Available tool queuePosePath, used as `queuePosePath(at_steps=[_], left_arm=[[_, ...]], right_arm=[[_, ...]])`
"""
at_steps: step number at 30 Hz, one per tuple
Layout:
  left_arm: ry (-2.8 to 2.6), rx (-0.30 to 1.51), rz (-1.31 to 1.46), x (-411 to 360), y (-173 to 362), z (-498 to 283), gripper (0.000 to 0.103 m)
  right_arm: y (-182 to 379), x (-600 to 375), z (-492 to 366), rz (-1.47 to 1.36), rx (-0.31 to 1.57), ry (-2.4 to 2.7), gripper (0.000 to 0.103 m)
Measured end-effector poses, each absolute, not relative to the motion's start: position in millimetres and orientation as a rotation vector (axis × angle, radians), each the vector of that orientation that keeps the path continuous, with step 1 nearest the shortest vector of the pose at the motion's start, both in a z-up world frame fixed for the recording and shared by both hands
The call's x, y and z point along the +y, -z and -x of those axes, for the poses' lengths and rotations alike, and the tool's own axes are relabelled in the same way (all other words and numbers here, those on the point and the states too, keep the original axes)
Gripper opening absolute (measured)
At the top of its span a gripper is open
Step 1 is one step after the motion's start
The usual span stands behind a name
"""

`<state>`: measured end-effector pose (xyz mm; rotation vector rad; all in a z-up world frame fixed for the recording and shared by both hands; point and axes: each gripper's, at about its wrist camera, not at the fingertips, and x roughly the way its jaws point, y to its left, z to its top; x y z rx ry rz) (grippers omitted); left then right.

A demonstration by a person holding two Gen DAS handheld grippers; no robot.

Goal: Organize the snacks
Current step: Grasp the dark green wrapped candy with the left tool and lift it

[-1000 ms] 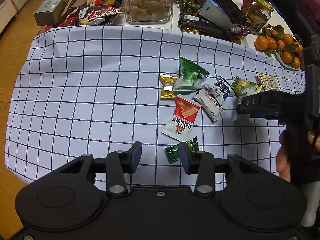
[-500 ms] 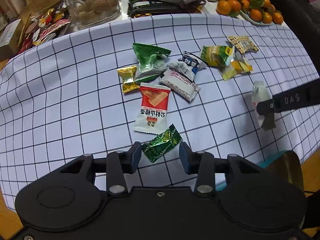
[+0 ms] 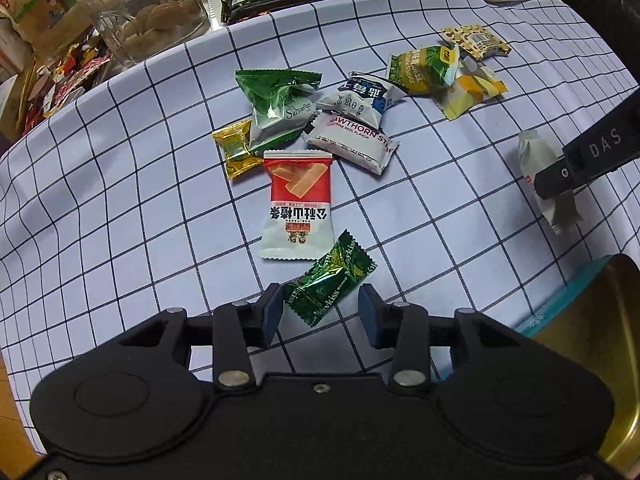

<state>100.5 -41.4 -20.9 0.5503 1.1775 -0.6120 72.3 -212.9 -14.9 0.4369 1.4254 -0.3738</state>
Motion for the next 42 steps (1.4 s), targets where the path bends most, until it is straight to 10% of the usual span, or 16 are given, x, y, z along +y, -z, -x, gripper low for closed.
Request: queuePosePath(at_steps=[42], left_arm=[[0.566,1.333,-0.086,-19,2,-129,0.034]], right_arm=[[5,-214,-77,-0.42,1.36,0.371,0.021]])
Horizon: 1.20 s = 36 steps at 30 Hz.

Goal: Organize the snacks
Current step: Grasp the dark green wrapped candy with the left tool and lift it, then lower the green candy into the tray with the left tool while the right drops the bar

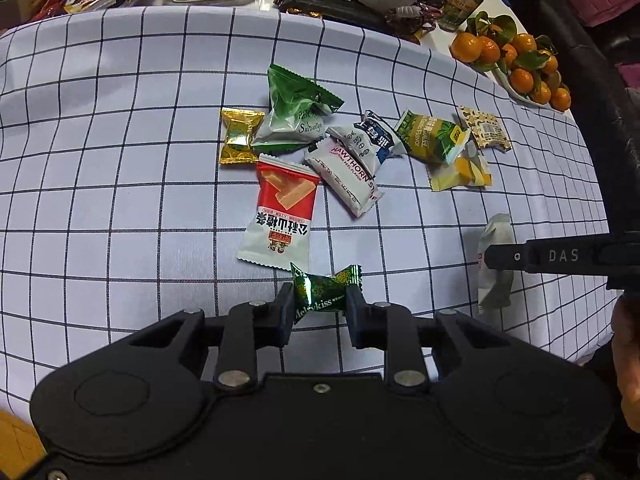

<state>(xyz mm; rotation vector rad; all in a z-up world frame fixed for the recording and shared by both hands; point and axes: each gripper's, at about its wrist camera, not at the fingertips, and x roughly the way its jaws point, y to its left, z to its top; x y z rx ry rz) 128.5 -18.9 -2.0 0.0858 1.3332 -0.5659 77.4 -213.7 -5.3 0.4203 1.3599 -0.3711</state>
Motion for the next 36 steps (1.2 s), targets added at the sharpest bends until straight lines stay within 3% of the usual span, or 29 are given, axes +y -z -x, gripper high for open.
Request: queuePosePath(at_steps=[21,36], left_arm=[[0.445,1.242,-0.137,30,-49,-64,0.034],[0.491,1.298,-0.128,41,-24,28,0.034]], right_arm=[[-68,-197,15,-0.482,1.112,0.344,0.021],[-29,-137,133,-0.603,1.213,0.352,0.021]])
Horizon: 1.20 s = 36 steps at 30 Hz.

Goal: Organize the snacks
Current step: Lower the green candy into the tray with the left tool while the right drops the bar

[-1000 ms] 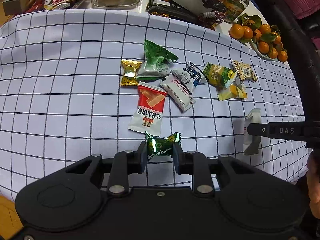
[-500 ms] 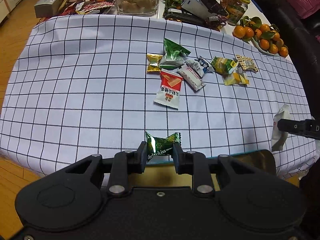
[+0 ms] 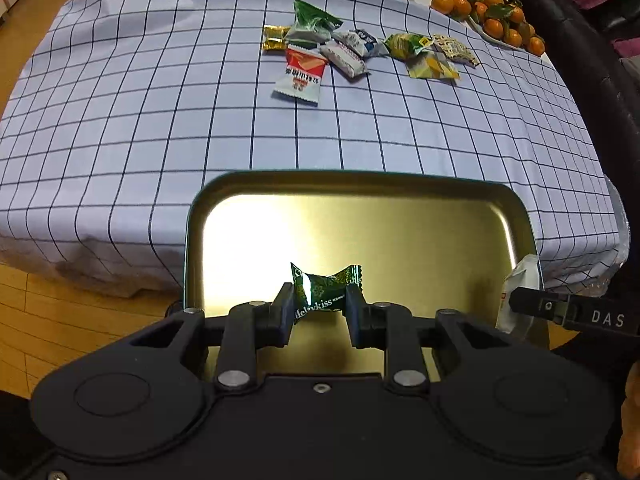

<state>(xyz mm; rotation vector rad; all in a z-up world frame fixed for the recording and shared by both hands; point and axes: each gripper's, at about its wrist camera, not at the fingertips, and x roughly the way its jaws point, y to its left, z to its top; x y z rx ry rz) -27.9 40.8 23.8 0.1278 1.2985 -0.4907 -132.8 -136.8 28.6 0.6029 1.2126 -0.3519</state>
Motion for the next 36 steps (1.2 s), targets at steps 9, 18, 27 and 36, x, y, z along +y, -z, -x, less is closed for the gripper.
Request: queuePosePath(at_steps=[9,18,27,36], left_arm=[[0.452,1.301,-0.125,48,-18,45,0.035],[0.473,1.343,-0.148,46,-14,49,0.038],[0.467,1.353,-0.127,48,-14,46,0.038],[0.462,1.38,-0.157,44,-11,46,0.038]], right_arm=[[-23,-128,167,-0.609,1.225,0.39,0.021],[-25,-118,168,-0.574,1.223,0.371,0.022],[-29,-117,164,-0.559,1.21,0.352,0.028],[-24,-117,160,-0.55,1.247,0.345,0.028]])
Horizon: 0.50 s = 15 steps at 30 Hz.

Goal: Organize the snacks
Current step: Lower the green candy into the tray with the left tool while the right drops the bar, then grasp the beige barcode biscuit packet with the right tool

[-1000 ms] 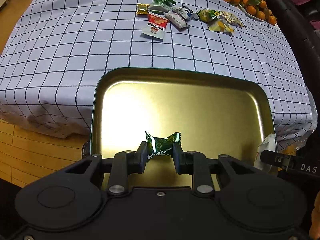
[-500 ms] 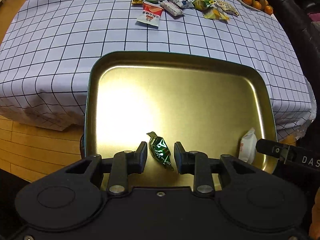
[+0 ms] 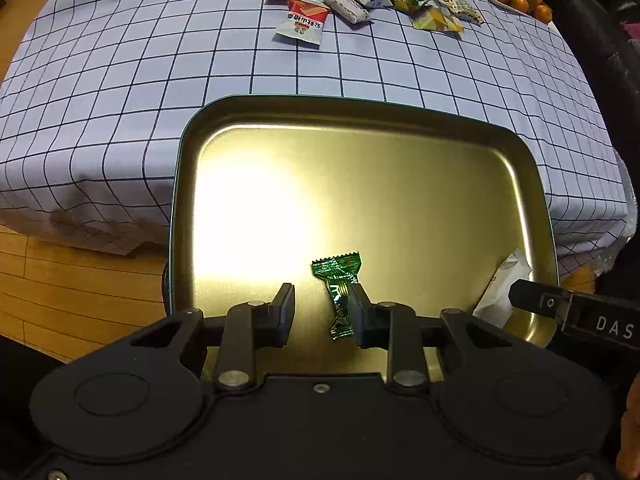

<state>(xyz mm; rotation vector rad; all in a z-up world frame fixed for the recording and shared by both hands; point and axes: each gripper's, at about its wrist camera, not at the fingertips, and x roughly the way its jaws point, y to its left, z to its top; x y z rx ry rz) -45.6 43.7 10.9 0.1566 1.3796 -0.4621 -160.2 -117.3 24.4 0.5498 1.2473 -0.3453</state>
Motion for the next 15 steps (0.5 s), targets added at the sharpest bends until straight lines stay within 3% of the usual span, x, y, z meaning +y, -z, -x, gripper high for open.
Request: queuePosePath(at_steps=[15], left_arm=[[0.463,1.437,-0.112,38,-31,5,0.038]], right_arm=[[-27,-143,126,-0.565,1.351,0.313,0.032]])
